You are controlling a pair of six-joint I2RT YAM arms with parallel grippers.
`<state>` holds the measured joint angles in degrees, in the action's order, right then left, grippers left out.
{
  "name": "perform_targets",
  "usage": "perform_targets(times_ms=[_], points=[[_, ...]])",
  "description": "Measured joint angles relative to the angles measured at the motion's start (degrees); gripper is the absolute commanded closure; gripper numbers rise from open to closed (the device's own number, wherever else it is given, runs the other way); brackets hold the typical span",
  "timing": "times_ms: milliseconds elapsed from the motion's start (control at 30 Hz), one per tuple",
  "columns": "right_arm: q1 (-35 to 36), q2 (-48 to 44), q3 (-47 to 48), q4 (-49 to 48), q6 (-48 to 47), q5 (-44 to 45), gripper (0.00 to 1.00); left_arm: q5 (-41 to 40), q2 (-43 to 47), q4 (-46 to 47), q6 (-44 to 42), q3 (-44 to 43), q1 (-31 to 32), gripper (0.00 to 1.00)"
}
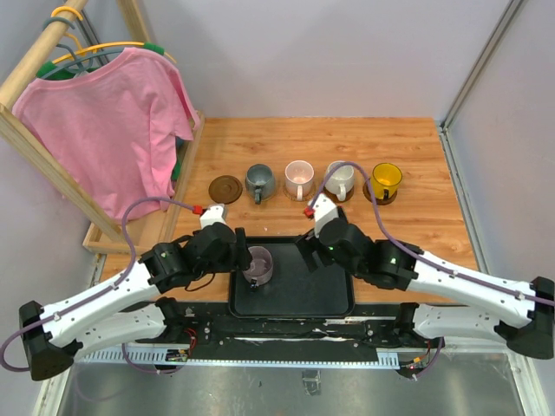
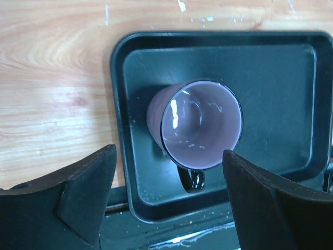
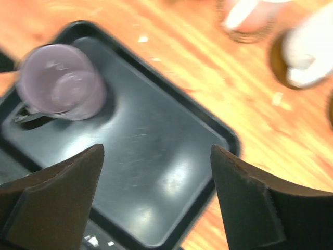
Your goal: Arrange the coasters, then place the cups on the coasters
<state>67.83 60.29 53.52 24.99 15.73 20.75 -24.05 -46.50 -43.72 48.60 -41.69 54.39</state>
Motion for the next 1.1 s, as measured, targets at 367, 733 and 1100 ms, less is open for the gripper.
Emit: perform_targets(times_ms=[367,733,1100], points=[[-11.9,-12.1,-7.6,2.1,5.9,15.5,0.07,6.2,-8.2,0.6,0.5,-0.4,7.6,0.13],[-12.9,-10.0,-8.5,1.9,7.1,16.0,0.07,6.3,-17.8,1.9,1.4,-0.4,11.6,0.16],[-12.9,-9.7,-9.2,0.8,7.8,16.0,0.07,4.3,-19.0,6.0,1.8,2.4,11.7,0.25]])
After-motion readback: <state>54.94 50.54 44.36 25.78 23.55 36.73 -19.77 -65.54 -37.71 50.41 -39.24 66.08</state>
